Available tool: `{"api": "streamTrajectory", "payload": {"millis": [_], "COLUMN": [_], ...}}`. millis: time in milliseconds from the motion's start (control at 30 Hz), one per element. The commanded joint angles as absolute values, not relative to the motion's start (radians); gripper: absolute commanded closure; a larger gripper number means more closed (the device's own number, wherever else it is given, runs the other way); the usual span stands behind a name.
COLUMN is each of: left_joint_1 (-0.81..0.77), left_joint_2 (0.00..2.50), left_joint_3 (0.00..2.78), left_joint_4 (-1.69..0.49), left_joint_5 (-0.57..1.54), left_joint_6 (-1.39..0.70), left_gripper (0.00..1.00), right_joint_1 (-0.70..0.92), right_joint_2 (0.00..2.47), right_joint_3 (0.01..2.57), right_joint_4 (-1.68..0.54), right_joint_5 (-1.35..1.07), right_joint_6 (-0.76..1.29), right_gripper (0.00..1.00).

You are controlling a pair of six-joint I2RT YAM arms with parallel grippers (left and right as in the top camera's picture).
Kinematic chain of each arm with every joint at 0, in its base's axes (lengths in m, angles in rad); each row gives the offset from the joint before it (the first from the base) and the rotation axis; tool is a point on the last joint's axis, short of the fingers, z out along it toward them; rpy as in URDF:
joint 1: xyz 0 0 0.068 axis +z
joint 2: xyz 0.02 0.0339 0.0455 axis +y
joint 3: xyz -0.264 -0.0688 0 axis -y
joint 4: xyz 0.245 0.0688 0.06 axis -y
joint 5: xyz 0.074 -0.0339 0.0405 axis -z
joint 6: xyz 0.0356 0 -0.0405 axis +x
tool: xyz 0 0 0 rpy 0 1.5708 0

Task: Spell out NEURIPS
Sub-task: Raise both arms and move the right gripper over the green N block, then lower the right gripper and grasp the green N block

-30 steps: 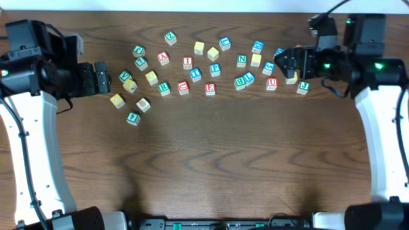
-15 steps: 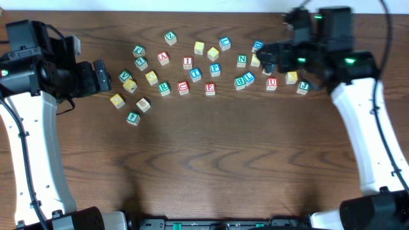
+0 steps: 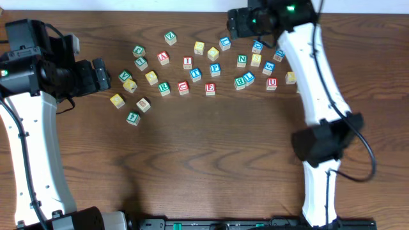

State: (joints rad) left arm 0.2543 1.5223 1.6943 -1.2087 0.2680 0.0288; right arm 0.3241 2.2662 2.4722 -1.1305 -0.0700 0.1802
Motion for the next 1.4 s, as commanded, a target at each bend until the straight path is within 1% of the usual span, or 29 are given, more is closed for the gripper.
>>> {"api": "streamTrajectory", "payload": {"millis": [0,67,333,467,700,767,867,1200,1367], "left_joint_1": [0.257,0.257,0.257,0.257,0.257,0.257,0.257,0.257,0.257], "left_joint_2": [1.515,1.515,1.516,1.515,1.515,1.515,1.515,1.515,1.516], "left_joint_3": [1.718,1.718,1.718,1.718,1.718,1.718,1.718,1.718,1.718], "left_joint_4": [-1.219,-1.223,-1.223,-1.222,-1.223,-1.222,-1.222,-1.222,-1.223], "left_joint_5": [0.280,0.280,0.280,0.280,0.280,0.280,0.280,0.280,0.280], "left_joint_6": [0.024,0.024,0.025,0.025,0.025,0.025,0.025,0.025,0.025], "left_gripper": [0.03,0.02,0.02,0.03,0.02,0.02,0.02,0.02,0.02], "right_joint_1": [0.336,0.336,0.351,0.352,0.353,0.353,0.353,0.352,0.353], "right_joint_2": [2.358,2.399,2.531,2.573,2.589,2.594,2.605,2.633,2.653], "right_joint_3": [2.517,2.517,2.517,2.517,2.517,2.516,2.515,2.514,2.511], "right_joint_4": [-1.128,-1.114,-1.065,-1.060,-1.055,-1.056,-1.059,-1.044,-1.032], "right_joint_5": [-0.033,-0.031,0.046,0.075,0.133,0.135,0.156,0.159,0.159], "right_joint_6": [0.244,0.258,0.295,0.296,0.311,0.322,0.341,0.356,0.364], "right_gripper": [0.26,0.31,0.30,0.33,0.34,0.37,0.37,0.40,0.44]}}
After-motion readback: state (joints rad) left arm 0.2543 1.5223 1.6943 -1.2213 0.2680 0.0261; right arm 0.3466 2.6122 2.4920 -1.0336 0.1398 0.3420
